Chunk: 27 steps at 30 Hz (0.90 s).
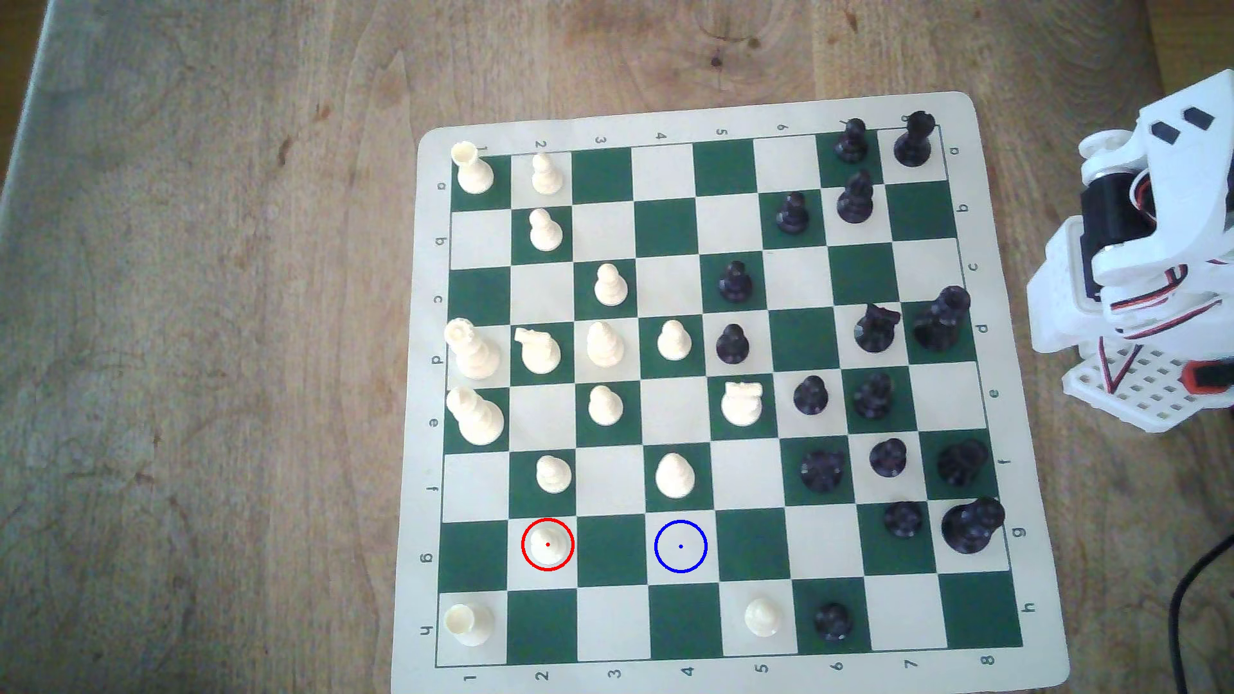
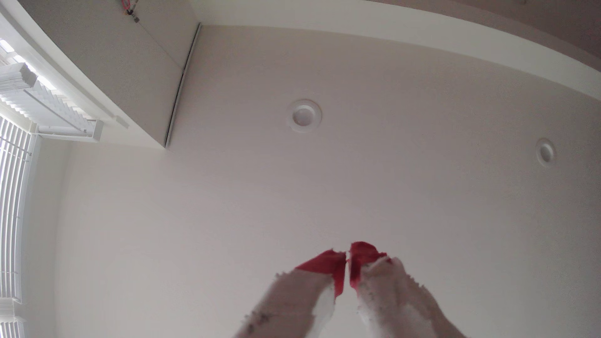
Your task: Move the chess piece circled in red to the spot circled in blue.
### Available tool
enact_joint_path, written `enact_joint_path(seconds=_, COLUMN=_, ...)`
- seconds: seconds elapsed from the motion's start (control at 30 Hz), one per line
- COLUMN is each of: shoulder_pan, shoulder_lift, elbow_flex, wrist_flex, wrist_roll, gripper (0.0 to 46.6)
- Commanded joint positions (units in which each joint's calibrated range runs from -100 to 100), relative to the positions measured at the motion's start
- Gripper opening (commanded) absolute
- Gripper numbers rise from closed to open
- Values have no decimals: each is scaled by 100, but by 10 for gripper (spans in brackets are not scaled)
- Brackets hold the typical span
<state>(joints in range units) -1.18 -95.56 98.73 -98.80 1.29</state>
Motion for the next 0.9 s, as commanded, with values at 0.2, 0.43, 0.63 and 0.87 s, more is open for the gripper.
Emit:
enact_joint_path(seconds=0.2, shoulder_pan=28, shoulder_lift=-20, elbow_flex=117, wrist_flex=1043, wrist_roll=5, gripper=2)
enact_joint_path(seconds=0.43, shoulder_pan=357, shoulder_lift=-20, elbow_flex=117, wrist_flex=3664, wrist_roll=-20, gripper=2)
enact_joint_path(seconds=0.63, shoulder_pan=466, shoulder_lift=-20, elbow_flex=-82, wrist_flex=5753, wrist_roll=-24, gripper=2)
enact_joint_path(seconds=0.87, shoulder_pan=536, shoulder_lift=-20, elbow_flex=-363, wrist_flex=8480, wrist_roll=-39, gripper=2)
